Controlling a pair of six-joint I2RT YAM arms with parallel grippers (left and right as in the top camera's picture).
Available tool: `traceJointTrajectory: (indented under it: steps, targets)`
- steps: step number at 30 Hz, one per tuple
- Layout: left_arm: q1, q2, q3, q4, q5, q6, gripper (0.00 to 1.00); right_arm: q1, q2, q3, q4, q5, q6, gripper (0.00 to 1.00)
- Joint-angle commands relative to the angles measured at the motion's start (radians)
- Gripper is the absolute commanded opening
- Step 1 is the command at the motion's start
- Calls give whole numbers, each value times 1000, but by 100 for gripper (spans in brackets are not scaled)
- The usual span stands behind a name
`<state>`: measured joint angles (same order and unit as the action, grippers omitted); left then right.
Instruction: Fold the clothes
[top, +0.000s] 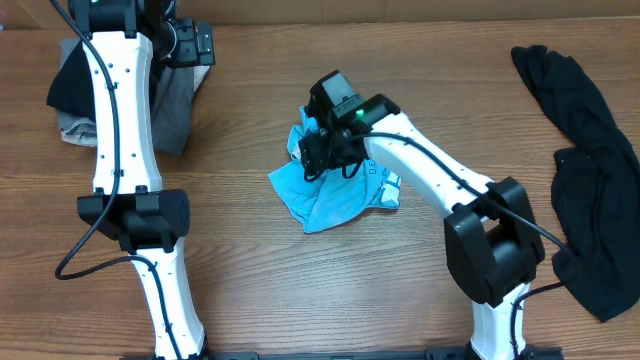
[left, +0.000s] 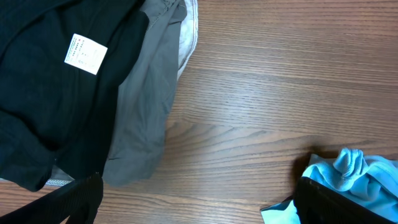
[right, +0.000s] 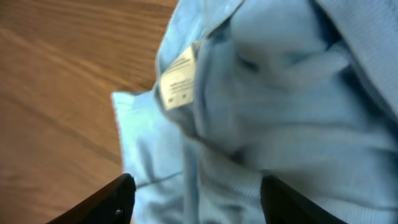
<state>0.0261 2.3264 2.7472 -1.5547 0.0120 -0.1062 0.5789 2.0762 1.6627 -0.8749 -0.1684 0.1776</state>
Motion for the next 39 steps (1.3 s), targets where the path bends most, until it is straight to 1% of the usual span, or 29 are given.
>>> traceJointTrajectory:
  steps: [1, 3, 7, 9, 11, 15, 17, 19, 23, 31, 36, 39]
  targets:
    - [-8, 2, 3, 1, 8, -13, 100, 2, 11, -19, 27, 83, -22, 63]
    - [-8, 2, 3, -2, 8, -13, 100, 2, 11, -20, 36, 106, -22, 58]
    - [-8, 2, 3, 0, 8, -13, 100, 2, 13, -20, 43, 146, -22, 55]
    - [-8, 2, 3, 0, 8, -13, 100, 2, 16, -21, 44, 150, -23, 50]
    - [-8, 2, 3, -3, 8, -13, 100, 2, 23, -21, 44, 149, -26, 43]
    - [-8, 2, 3, -5, 8, -13, 100, 3, 29, -21, 38, 149, -26, 21]
    - [-8, 2, 3, -5, 8, -13, 100, 3, 29, -21, 36, 149, -26, 16]
    - [-8, 2, 3, -5, 8, -13, 100, 3, 29, -21, 32, 149, -26, 4]
    - [-8, 2, 3, -10, 8, -13, 100, 3, 17, -7, 15, 143, -24, 4]
    - [-8, 2, 3, -10, 8, -13, 100, 19, -77, 133, -131, 25, -24, 4]
    - [-8, 2, 3, -10, 8, -13, 100, 74, -85, 132, -222, -66, -9, 4]
    - [-8, 2, 3, -11, 7, -9, 100, 124, -82, 101, -243, -82, 12, 4]
